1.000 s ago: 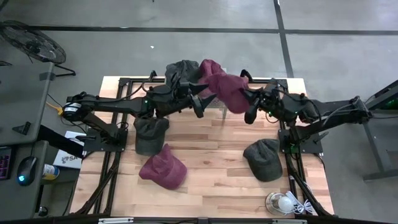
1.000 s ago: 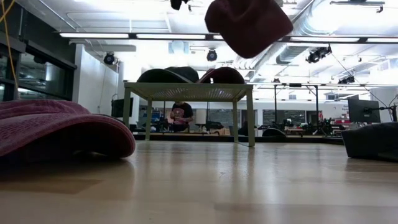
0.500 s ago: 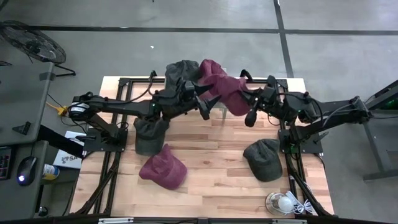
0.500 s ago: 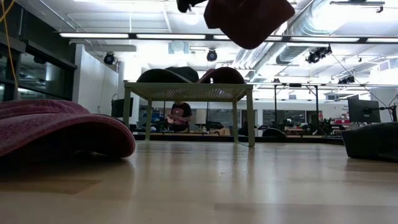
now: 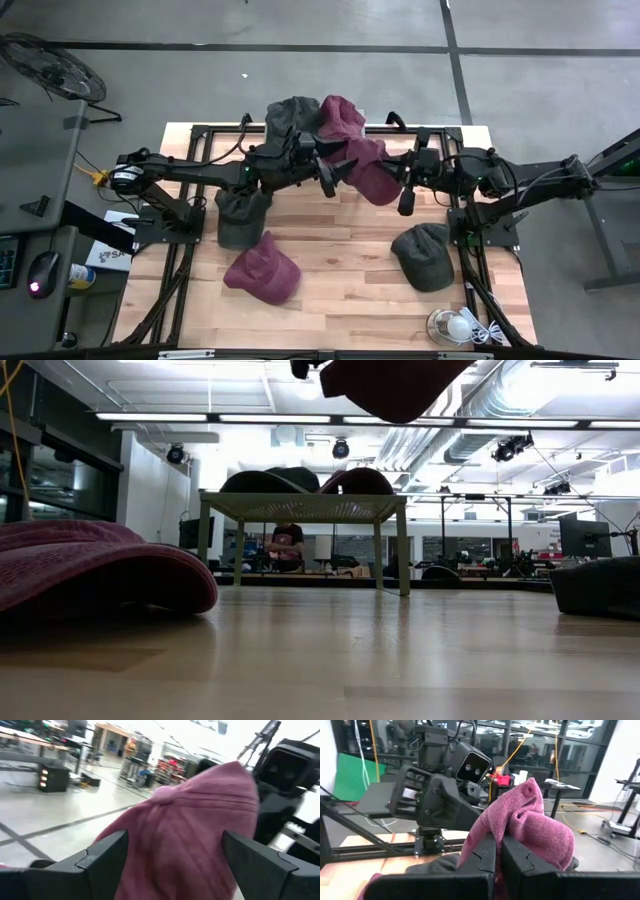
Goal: Pick & Place hat
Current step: Stack the right maroon cap on top of the maroon cap on the shelf
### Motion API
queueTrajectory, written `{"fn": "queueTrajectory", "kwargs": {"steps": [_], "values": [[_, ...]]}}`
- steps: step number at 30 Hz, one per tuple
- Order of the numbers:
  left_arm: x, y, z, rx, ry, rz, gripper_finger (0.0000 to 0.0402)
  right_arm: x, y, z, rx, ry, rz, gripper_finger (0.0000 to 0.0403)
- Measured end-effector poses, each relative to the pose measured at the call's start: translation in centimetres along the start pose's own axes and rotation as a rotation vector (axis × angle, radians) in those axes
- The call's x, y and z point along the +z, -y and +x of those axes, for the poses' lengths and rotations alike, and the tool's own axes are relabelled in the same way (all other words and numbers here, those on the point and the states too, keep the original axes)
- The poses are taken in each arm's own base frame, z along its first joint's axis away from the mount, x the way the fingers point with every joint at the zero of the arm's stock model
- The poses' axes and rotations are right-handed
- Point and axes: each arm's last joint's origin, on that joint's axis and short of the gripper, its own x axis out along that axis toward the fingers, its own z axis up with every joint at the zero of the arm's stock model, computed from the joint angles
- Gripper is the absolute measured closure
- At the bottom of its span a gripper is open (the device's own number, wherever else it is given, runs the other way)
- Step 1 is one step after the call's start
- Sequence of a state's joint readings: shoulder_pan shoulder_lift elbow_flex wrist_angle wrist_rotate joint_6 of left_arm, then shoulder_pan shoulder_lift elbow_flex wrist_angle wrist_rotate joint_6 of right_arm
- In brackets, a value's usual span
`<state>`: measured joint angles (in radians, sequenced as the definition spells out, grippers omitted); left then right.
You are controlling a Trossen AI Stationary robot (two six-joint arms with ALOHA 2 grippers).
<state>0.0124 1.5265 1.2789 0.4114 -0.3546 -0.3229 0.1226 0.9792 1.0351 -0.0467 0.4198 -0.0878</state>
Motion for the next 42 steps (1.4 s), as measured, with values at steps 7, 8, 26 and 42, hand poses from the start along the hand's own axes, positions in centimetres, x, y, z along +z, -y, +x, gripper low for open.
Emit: {"fn": "queueTrajectory", "kwargs": {"steps": [7,8,26,42], "values": [[-0.37,-0.02,-0.01,-0.020,-0.046,-0.047,0.0087,0.00,0.04,0.12,0.004,0.003,0.002,0.0403],[-0.40,-0.04,-0.01,-0.017,-0.048,-0.053,0.0091,0.00,0.04,0.12,0.004,0.003,0.006,0.0403],[-0.51,0.04,-0.02,-0.051,-0.070,-0.096,0.0343,-0.11,0.11,0.11,-0.024,-0.009,0.024,0.0403],[-0.52,0.20,-0.03,-0.103,-0.087,-0.096,0.0399,-0.10,0.21,0.04,-0.049,-0.010,0.062,0.0375]]}}
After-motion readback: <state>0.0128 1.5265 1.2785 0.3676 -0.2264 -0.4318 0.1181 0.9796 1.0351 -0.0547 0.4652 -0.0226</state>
